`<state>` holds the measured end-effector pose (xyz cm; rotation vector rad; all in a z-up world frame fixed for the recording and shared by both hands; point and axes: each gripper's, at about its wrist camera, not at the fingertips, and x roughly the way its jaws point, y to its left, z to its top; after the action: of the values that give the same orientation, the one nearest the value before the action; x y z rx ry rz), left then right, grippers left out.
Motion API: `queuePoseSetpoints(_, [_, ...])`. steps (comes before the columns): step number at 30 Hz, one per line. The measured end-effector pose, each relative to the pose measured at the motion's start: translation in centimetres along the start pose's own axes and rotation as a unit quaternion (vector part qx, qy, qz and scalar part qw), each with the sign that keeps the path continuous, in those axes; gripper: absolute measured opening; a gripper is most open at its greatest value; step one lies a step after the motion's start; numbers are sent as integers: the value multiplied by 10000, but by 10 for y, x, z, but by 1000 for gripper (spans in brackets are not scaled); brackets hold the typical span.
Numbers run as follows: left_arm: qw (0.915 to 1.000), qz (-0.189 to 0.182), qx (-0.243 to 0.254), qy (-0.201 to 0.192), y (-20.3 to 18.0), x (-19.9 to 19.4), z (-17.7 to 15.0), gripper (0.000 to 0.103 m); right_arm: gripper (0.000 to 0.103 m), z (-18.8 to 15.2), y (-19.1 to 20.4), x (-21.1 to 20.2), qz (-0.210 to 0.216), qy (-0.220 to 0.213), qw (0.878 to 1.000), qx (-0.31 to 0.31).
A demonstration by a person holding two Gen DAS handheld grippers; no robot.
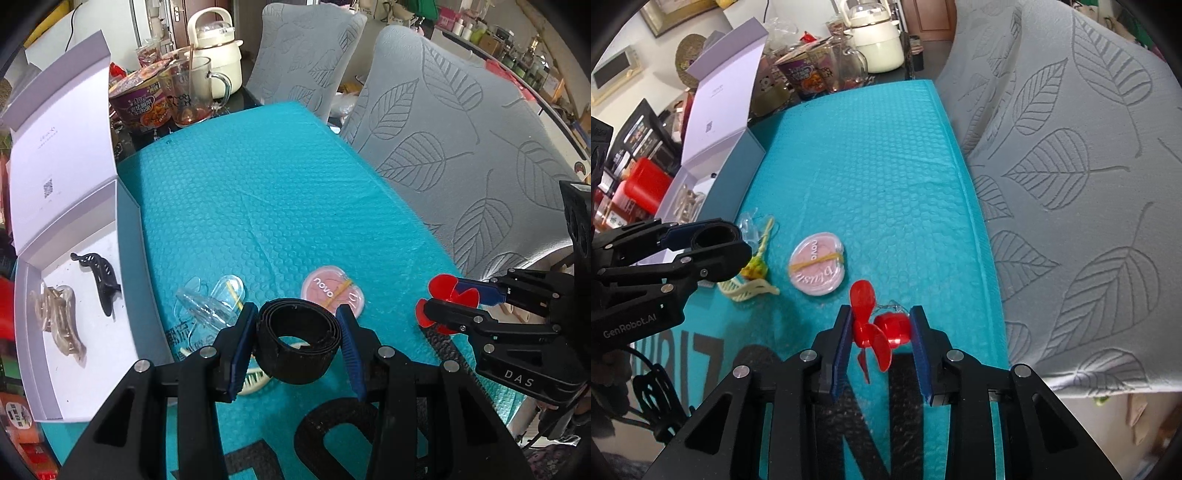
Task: Organize rigid objects
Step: 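Close left tool on the black strap roll, then lift black strap roll with left tool while right tool lifts red propeller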
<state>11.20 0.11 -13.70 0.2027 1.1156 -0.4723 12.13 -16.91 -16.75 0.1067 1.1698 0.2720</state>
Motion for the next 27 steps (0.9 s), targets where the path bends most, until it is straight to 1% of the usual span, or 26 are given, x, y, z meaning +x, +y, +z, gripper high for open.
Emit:
queuePoseSetpoints(7, [9998, 22, 24, -199, -15, -30, -13, 43, 30, -13, 8, -26, 21, -134, 9998, -149])
queuePoseSetpoints(15, [9988, 118, -42, -466, -29, -64, -33, 43, 30, -36, 14, -54, 184, -246, 9993, -201])
queuePoseSetpoints(27, [9955, 363, -333, -812, -48, -108, -71, 43, 30, -61, 36, -93, 465, -456, 9953, -722])
